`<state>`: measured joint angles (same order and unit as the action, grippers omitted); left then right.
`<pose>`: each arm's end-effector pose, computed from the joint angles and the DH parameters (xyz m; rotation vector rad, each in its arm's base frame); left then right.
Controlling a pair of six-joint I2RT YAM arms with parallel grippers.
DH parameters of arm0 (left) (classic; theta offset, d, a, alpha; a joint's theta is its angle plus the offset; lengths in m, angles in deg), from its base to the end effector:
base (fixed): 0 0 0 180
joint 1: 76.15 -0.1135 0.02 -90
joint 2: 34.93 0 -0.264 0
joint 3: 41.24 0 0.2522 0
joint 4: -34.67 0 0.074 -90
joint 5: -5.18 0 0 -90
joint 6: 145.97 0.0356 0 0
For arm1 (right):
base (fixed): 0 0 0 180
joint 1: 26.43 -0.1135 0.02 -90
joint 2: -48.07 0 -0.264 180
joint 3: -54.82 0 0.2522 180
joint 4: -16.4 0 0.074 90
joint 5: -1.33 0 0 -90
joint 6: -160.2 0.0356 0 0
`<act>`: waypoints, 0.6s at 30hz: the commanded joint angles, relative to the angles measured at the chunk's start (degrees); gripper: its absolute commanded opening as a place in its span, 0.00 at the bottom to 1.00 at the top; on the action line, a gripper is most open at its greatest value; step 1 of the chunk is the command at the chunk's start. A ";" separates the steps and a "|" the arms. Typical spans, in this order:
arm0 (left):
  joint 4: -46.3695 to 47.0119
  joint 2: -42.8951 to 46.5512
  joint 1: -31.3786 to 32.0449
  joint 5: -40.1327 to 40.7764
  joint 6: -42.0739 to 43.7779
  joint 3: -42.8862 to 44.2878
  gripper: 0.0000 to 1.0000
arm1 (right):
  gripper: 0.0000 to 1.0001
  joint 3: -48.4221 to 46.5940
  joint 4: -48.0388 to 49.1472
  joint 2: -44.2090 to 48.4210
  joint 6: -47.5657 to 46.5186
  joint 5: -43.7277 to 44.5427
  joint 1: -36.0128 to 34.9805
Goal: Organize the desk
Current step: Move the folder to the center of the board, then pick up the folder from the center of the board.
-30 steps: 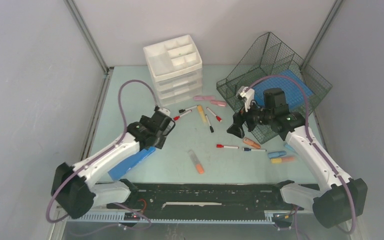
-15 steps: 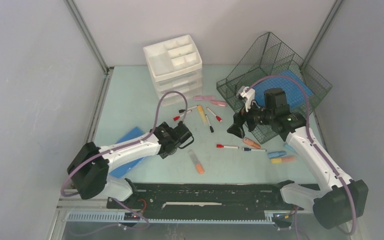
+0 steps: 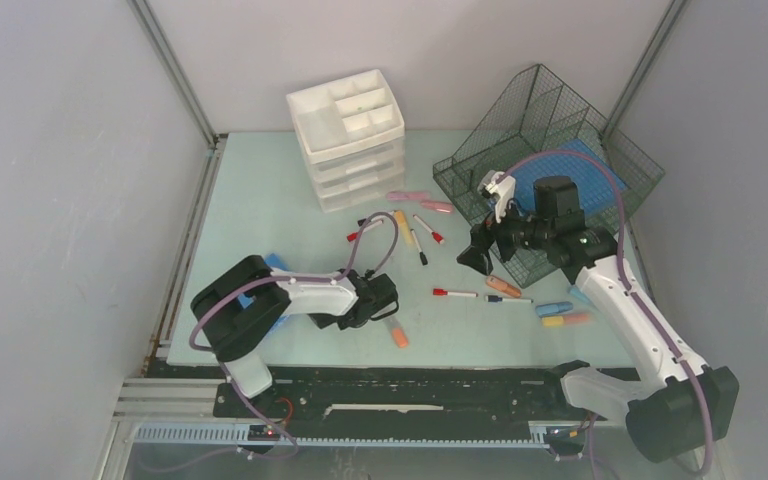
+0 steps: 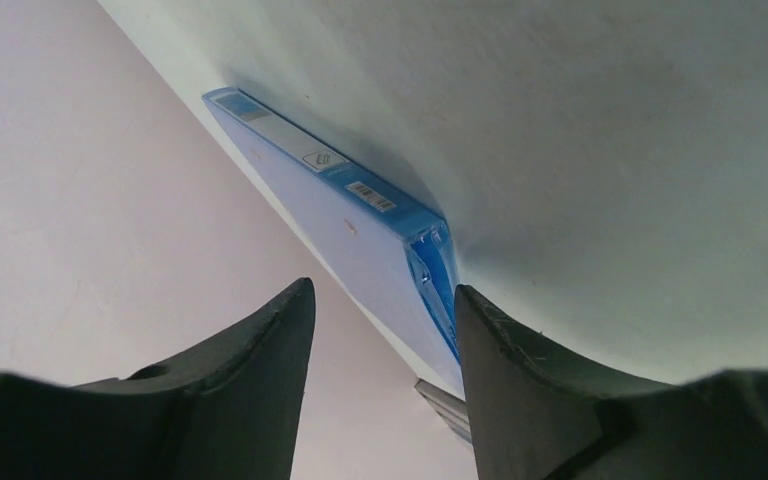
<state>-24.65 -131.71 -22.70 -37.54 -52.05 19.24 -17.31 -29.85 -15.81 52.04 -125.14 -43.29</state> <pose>0.1668 -0.1811 0.1287 1.3284 2.3087 1.1132 0.2180 0.0882 0.3235 -0.9719 1.9375 0.6932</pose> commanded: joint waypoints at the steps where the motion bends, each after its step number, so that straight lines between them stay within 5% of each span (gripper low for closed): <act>1: 1.84 -2.75 0.01 6.49 -1.37 -0.77 0.59 | 0.97 -2.20 -0.24 1.62 -0.90 -0.39 0.32; 18: 6.13 -3.15 -3.97 12.24 -3.18 -1.97 0.47 | 0.97 -2.26 -0.45 2.84 0.09 -3.71 1.99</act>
<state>-20.15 -135.03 -25.98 -28.73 -53.64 17.07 -17.31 -29.92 -15.02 52.09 -126.80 -41.70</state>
